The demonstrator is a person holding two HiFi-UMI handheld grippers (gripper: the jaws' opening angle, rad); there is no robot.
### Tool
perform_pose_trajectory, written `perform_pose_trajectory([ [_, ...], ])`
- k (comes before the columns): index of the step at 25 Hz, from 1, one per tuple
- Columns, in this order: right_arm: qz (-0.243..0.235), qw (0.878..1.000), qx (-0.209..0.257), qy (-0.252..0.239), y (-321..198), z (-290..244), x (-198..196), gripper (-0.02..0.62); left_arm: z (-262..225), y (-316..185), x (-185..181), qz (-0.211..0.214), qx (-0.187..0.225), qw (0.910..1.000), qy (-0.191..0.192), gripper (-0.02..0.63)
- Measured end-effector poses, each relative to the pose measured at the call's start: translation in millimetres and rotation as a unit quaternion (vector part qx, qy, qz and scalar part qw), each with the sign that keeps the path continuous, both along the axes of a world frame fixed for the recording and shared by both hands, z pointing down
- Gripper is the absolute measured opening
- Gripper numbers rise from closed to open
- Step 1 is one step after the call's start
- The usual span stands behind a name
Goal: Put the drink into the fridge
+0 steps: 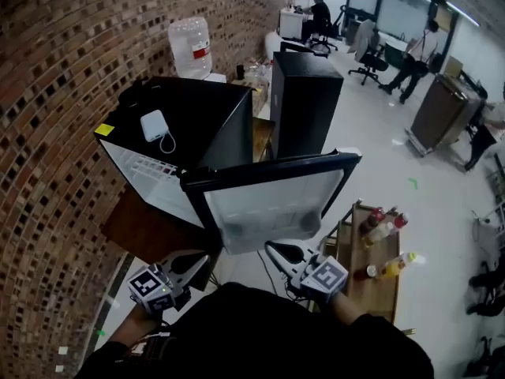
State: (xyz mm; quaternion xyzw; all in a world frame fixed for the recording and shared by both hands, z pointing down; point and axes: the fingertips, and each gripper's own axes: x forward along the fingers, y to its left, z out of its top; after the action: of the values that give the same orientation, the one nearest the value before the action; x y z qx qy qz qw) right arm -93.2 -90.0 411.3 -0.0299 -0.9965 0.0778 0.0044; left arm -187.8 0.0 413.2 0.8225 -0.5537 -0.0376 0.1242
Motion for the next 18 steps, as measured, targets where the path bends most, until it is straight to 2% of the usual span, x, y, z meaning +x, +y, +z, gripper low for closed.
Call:
perform_pose_trajectory([
  [9,0.087,0.996,-0.021,-0.002,-49,40,82,0.003,31,-60,75,0.089,-0.042,0.9945,-0.035,0.0],
  [14,0.144,0.989,-0.034,0.006,-78,71,140,0.003,51,-95,136,0.155,-0.056,0.9854,-0.043,0.0],
  [18,0.21,0.977,-0.036,0.012,-101,96,190,0.003,67,-121,185,0.21,-0.077,0.9735,-0.045,0.0],
])
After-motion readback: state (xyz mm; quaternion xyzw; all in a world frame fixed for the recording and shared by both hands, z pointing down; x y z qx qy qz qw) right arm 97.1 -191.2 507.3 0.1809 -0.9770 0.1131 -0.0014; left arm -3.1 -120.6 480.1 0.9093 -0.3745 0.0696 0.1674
